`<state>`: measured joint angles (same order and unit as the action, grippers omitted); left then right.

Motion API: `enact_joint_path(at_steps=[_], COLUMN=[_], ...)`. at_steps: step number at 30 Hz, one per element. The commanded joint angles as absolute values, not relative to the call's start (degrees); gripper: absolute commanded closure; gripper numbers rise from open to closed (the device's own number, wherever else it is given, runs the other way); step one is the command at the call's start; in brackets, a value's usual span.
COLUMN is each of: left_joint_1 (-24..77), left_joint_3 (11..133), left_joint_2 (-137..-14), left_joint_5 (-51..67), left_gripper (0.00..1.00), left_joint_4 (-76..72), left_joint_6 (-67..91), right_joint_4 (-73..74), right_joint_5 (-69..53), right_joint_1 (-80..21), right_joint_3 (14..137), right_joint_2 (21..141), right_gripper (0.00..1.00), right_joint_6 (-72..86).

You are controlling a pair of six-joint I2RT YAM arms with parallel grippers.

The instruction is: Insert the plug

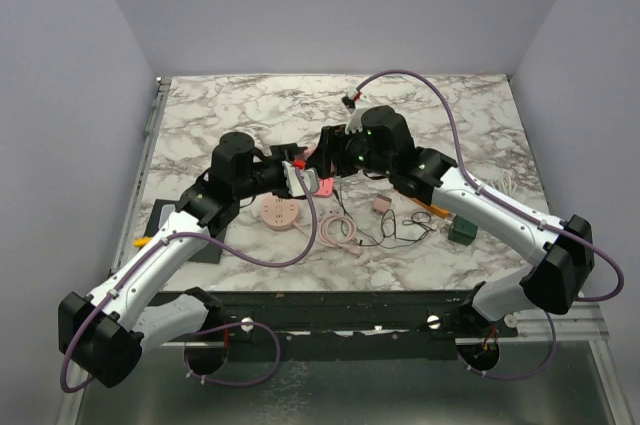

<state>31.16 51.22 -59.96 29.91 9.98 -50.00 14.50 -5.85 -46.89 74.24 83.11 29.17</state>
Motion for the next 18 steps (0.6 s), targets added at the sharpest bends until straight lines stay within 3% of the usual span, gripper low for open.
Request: enact_joint_path(at_steps=[1, 4, 7, 9, 11, 12, 13, 14, 15, 18], left_joint_1=[31.38, 31.38, 31.39, 31.38, 31.38, 31.4, 31.38, 31.38, 31.4, 30.81], left_joint_3=[52.3, 52.52, 52.66, 52.5, 52.18, 52.13, 52.12, 52.12, 52.11, 52.53], left_joint_2=[-58.89, -59.09, -59.3, -59.24, -59.24, -59.35, -59.58, -59.96, -60.55, -62.78], left_joint_5=[30.39, 30.56, 30.53, 30.48, 30.03, 29.43, 28.41, 27.18, 25.82, 22.71], left_gripper=[1.0, 1.0, 1.0, 1.0, 1.0, 0.84, 0.35, 0.05, 0.02, 0.01], left_joint_4=[7.76, 7.77, 7.67, 7.71, 7.72, 7.66, 7.55, 7.49, 7.54, 8.37], left_joint_6=[-47.74, -47.53, -47.53, -47.85, -47.94, -47.5, -46.58, -45.5, -44.55, -41.48], right_joint_4=[14.65, 15.19, 15.58, 15.57, 15.92, 16.47, 17.38, 18.91, 20.75, 26.92], right_joint_5=[-5.65, -5.63, -5.26, -4.97, -4.03, -3.17, -2.23, -0.74, 1.4, 7.9], right_joint_1=[-47.9, -47.9, -47.9, -47.9, -47.9, -47.9, -47.9, -47.9, -47.86, -47.45], right_joint_3=[76.18, 76.55, 76.68, 76.45, 76.35, 76.36, 76.56, 76.94, 77.41, 78.97], right_joint_2=[84.51, 84.64, 84.55, 84.25, 83.81, 83.58, 83.36, 83.2, 83.05, 83.28], right_gripper=[0.24, 0.21, 0.27, 0.46, 0.72, 0.8, 0.87, 0.94, 0.98, 0.99], right_joint_6=[30.17, 29.91, 29.74, 29.47, 29.19, 28.99, 28.35, 27.67, 26.78, 24.52])
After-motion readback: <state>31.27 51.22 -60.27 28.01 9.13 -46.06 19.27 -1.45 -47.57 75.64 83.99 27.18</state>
